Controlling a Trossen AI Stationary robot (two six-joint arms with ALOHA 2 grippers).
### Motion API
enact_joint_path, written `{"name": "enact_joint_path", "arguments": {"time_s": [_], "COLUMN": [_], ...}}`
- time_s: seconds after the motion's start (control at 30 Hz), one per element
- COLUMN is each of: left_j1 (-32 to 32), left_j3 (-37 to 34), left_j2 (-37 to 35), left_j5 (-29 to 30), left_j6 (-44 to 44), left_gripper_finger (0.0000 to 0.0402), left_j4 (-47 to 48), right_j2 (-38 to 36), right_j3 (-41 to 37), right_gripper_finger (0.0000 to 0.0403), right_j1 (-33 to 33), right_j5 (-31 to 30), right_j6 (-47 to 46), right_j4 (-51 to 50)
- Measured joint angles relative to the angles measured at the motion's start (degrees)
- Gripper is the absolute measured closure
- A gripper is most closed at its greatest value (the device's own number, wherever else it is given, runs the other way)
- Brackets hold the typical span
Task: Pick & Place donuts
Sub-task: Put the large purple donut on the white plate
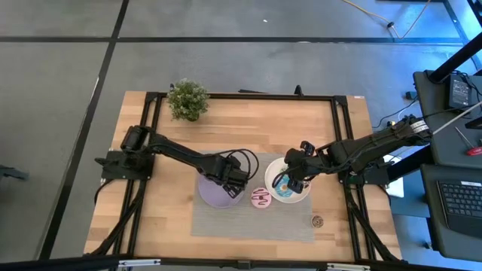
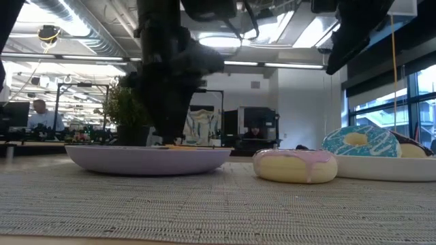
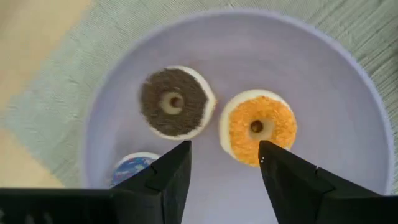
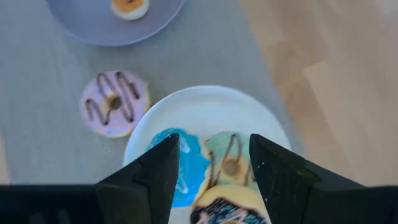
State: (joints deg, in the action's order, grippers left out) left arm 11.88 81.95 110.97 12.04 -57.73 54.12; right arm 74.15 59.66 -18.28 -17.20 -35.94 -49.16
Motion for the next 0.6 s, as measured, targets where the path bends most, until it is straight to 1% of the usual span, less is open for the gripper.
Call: {"name": "enact_joint_path", "arguments": {"time_s": [0.13,0.2,0.27,0.3,0.37,0.5,0.6], "left_j1": [1.02,1.73,2.65,3.20,4.41,6.86,8.28], "left_j3": [0.03,0.04,0.04,0.06,0.07,0.07,0.07], "left_j2": [-3.32,-4.89,-6.50,-7.32,-9.04,-13.44,-15.91], "left_j5": [3.44,3.48,3.86,4.96,8.63,17.09,20.11], "left_j6": [0.01,0.73,2.16,2.60,3.00,3.03,2.59], "left_gripper_finger": [0.0220,0.0222,0.0223,0.0224,0.0224,0.0222,0.0223], "left_j4": [-0.81,-2.03,-3.16,-3.63,-2.74,2.33,4.51], "right_j2": [0.00,0.00,0.17,0.44,1.53,6.29,11.53], "right_j3": [0.00,0.00,-0.02,-0.02,-0.02,0.00,0.00], "right_gripper_finger": [0.0206,0.0206,0.0206,0.0206,0.0206,0.0206,0.0206], "right_j1": [-0.02,-0.02,-0.02,-0.02,-0.18,-0.31,-0.28], "right_j5": [2.61,2.73,2.28,2.11,2.64,8.72,12.37], "right_j6": [-0.28,-1.86,-2.79,-2.60,-0.17,6.29,8.91], "right_j4": [0.00,0.69,4.27,6.59,10.62,17.27,18.86]}}
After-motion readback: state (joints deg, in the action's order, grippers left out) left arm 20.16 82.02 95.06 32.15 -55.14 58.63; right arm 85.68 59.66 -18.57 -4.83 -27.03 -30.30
